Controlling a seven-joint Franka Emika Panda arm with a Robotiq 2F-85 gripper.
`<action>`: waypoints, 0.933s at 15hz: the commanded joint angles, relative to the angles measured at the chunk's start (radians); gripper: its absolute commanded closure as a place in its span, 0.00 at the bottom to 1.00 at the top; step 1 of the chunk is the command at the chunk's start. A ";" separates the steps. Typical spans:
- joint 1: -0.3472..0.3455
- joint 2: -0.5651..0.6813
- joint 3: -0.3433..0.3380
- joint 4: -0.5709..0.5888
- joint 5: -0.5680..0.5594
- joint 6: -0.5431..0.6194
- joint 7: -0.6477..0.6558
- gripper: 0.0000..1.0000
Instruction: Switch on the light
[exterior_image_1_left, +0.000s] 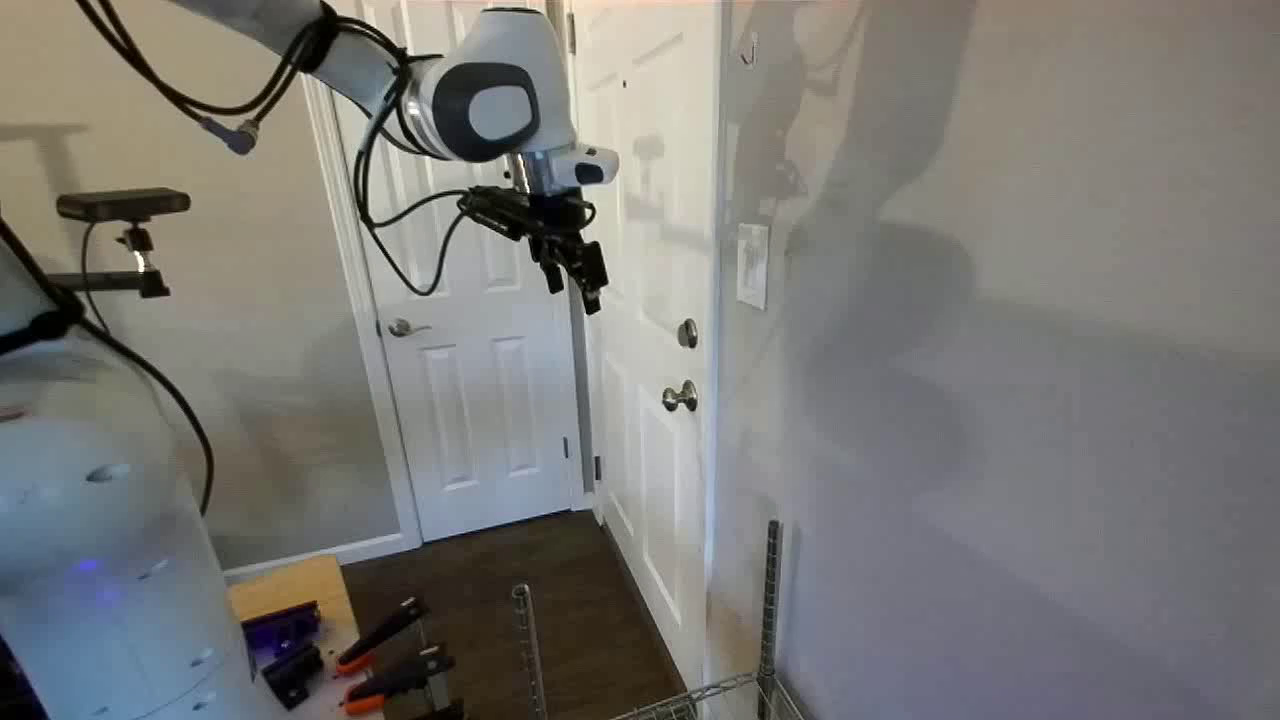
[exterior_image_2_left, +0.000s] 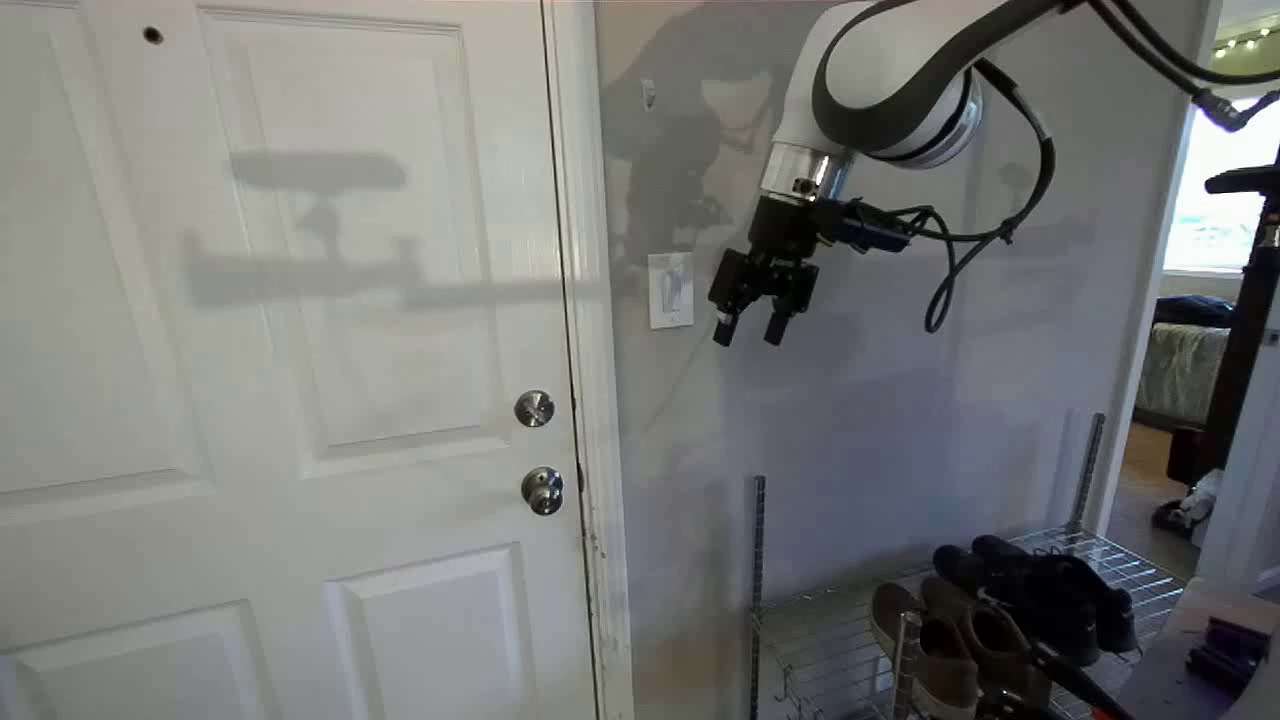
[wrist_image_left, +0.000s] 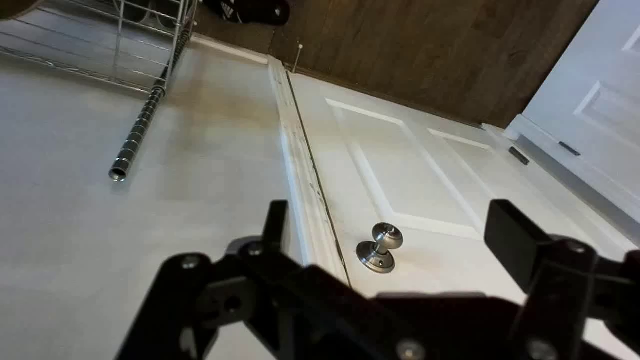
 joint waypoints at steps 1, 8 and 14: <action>0.000 0.000 0.000 0.002 -0.001 -0.003 0.000 0.00; 0.000 0.000 0.000 0.002 -0.001 -0.003 0.000 0.00; -0.012 0.027 0.005 0.011 -0.017 0.049 0.014 0.00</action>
